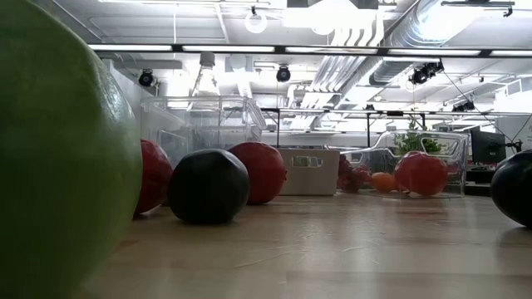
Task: Pick & Place Food Item
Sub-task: Put the transparent water bottle into the left transparent bin
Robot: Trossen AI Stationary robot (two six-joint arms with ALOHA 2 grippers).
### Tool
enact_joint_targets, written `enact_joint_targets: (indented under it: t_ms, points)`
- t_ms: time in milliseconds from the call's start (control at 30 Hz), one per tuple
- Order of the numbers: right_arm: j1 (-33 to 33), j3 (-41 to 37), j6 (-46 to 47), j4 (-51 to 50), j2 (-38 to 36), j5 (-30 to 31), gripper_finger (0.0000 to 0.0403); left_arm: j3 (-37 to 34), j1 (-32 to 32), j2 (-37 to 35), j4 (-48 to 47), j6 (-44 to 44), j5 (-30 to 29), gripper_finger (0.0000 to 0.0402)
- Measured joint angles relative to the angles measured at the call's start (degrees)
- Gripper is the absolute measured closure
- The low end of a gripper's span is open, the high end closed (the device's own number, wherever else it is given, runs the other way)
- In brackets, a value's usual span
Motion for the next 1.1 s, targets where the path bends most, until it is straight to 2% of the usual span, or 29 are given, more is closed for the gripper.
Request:
enact_joint_targets:
  t_ms: [467,833,1100]
  points:
    - [0.0,0.0,0.1,0.0,0.0,0.2,0.0092,-1.3,-0.1,-0.7,0.3,4.4,-2.3,0.0003]
    - [0.0,0.0,0.2,0.0,0.0,0.2,0.0092,-4.4,-0.1,-1.1,1.8,1.7,-5.4,0.0003]
    - [0.0,0.0,0.2,0.0,0.0,0.2,0.0092,-5.4,-0.1,-0.9,2.9,-0.9,-5.5,0.0003]
